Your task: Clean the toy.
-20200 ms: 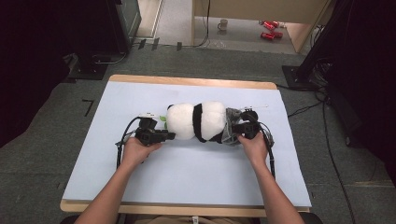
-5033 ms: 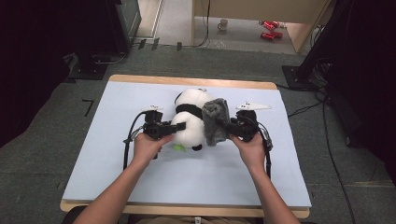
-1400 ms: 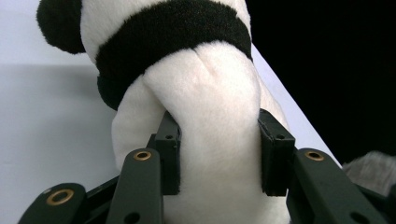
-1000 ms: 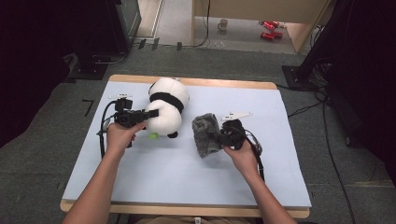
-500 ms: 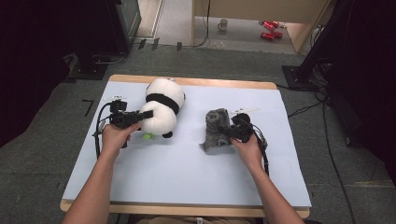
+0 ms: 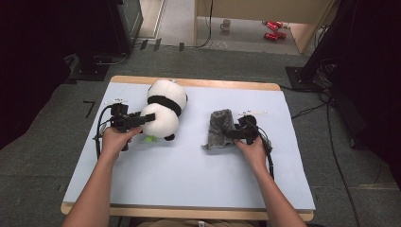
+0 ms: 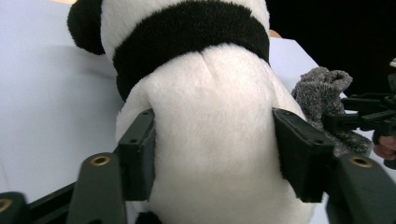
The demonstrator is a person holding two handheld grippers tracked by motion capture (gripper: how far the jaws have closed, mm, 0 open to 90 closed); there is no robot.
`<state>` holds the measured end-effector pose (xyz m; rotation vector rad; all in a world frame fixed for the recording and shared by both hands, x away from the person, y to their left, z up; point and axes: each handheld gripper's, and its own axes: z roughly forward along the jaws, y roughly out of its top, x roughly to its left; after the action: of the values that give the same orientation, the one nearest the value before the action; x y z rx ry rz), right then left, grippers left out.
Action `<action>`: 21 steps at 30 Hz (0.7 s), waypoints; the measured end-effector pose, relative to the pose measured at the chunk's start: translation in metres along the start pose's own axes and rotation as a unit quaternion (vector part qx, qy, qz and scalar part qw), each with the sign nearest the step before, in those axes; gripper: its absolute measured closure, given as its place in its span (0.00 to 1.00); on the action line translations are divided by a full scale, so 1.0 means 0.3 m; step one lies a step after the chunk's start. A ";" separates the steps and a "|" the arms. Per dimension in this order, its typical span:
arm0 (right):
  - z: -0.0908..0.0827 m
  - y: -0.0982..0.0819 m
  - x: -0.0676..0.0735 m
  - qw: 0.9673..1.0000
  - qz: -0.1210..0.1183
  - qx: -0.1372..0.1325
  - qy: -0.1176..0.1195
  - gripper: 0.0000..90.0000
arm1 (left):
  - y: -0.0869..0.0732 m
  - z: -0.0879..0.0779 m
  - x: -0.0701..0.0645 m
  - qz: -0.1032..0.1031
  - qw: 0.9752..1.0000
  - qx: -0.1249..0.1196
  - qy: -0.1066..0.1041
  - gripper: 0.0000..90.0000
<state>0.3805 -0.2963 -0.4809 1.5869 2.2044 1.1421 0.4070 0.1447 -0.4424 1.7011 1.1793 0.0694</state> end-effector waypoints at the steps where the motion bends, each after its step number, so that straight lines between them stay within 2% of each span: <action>1: -0.005 0.002 0.003 1.000 0.000 0.001 -0.004 0.35 | 0.001 0.000 -0.005 0.007 1.000 0.001 0.003 0.38; 4: -0.019 0.006 0.012 1.000 -0.018 0.000 -0.016 0.33 | 0.005 0.000 -0.015 0.014 1.000 0.005 0.009 0.35; 8: -0.042 0.008 0.019 1.000 -0.023 -0.007 -0.013 0.32 | 0.007 -0.004 -0.024 0.022 1.000 0.006 0.012 0.33; 12: -0.076 0.010 0.010 1.000 -0.010 -0.015 0.001 0.31 | 0.014 -0.015 -0.038 0.034 0.999 0.008 0.019 0.32; 15: -0.113 0.015 -0.002 0.999 0.003 -0.032 0.016 0.31 | 0.016 -0.023 -0.051 0.048 0.999 0.011 0.022 0.32; 17: -0.133 0.018 -0.010 0.999 0.004 -0.040 0.017 0.31 | 0.017 -0.034 -0.058 0.054 0.998 0.008 0.023 0.32; 21: -0.175 0.020 -0.035 0.998 0.006 -0.054 0.010 0.31 | 0.023 -0.072 -0.060 0.052 0.998 -0.010 0.019 0.34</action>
<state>0.3598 -0.3295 -0.4436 1.5539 2.1091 1.2621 0.3906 0.1466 -0.4186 1.7504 1.1135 0.1780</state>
